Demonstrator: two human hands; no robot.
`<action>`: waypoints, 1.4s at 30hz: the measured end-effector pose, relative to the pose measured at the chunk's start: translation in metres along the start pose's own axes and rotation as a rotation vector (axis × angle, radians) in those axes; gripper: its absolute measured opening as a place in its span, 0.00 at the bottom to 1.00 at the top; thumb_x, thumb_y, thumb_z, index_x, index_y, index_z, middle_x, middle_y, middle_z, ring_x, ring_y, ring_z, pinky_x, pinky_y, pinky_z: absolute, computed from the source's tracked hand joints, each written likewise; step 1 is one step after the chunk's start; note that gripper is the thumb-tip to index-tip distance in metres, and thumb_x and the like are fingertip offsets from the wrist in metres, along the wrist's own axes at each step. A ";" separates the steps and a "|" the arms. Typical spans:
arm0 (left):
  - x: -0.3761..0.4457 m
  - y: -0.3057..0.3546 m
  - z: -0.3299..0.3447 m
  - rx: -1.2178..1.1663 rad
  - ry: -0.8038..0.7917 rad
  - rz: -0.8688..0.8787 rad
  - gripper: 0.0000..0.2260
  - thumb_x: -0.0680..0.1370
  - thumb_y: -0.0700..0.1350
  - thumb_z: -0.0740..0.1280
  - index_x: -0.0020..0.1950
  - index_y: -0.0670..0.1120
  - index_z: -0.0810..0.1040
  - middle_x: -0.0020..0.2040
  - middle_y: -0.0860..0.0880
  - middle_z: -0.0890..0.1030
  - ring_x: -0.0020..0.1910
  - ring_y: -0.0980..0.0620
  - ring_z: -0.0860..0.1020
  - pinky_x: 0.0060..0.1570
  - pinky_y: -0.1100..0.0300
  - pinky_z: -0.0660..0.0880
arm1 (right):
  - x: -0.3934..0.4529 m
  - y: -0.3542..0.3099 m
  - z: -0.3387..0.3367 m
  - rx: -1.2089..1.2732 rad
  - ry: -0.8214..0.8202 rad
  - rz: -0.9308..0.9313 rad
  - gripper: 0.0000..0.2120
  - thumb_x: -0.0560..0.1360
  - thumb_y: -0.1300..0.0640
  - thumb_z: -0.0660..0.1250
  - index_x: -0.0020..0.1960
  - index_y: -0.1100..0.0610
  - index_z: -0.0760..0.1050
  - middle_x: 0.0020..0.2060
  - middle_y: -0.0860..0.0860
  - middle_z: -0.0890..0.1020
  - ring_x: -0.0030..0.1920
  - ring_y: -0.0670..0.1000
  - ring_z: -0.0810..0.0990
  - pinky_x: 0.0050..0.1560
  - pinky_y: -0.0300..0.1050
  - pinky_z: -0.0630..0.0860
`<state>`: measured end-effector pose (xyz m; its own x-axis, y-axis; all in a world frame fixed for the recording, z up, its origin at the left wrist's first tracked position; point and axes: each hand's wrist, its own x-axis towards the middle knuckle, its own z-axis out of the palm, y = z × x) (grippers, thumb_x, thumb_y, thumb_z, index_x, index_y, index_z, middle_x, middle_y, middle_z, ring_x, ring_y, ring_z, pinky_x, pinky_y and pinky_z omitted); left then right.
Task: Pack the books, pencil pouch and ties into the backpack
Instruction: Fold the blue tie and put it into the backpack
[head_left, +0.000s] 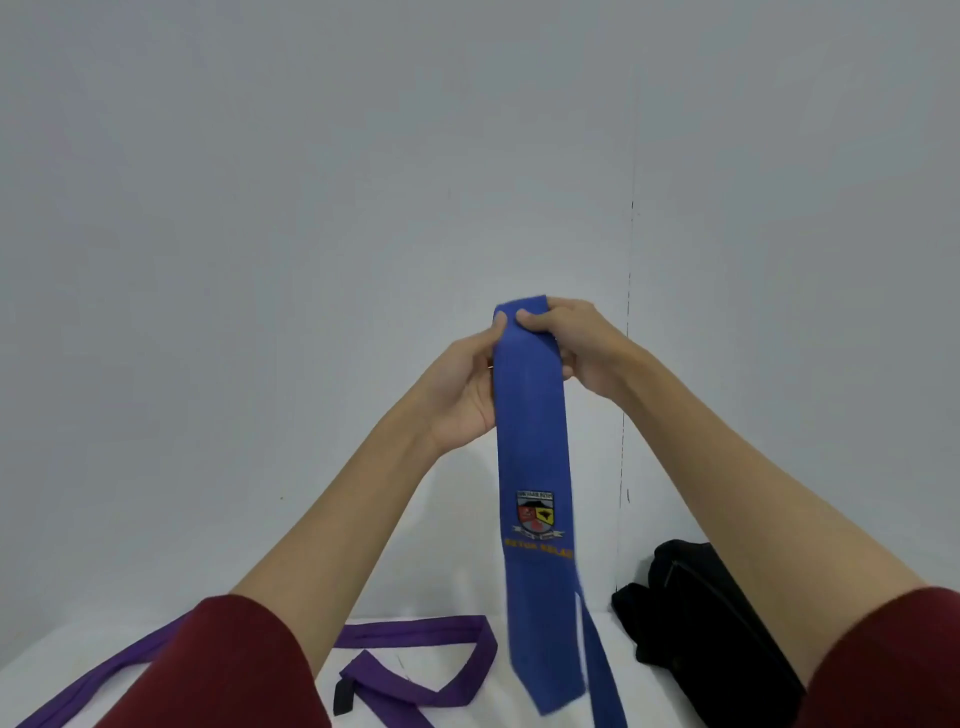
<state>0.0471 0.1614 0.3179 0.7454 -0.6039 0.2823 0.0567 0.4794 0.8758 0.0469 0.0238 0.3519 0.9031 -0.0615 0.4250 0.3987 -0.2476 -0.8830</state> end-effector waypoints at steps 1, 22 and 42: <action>0.002 -0.002 -0.001 0.012 0.030 0.004 0.16 0.81 0.44 0.58 0.66 0.38 0.72 0.55 0.40 0.81 0.50 0.45 0.81 0.49 0.55 0.79 | -0.003 0.003 0.000 -0.034 -0.020 0.036 0.08 0.79 0.55 0.63 0.50 0.60 0.76 0.35 0.53 0.78 0.30 0.48 0.75 0.28 0.39 0.72; 0.009 0.008 -0.026 0.042 0.258 0.028 0.08 0.80 0.37 0.59 0.53 0.37 0.76 0.56 0.45 0.80 0.51 0.47 0.80 0.47 0.53 0.77 | -0.037 0.056 0.015 -0.162 -0.086 0.020 0.11 0.75 0.59 0.68 0.35 0.56 0.71 0.34 0.46 0.76 0.37 0.47 0.70 0.37 0.39 0.66; 0.011 0.012 -0.024 0.258 0.288 0.075 0.16 0.80 0.30 0.55 0.65 0.40 0.71 0.56 0.45 0.80 0.46 0.49 0.81 0.45 0.58 0.78 | -0.052 0.092 0.006 -0.271 -0.324 0.142 0.22 0.69 0.42 0.70 0.59 0.49 0.73 0.53 0.46 0.81 0.53 0.47 0.79 0.51 0.42 0.72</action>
<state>0.0720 0.1753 0.3220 0.8990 -0.3523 0.2602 -0.1467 0.3175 0.9368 0.0374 0.0099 0.2469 0.9664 0.1827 0.1806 0.2499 -0.5057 -0.8257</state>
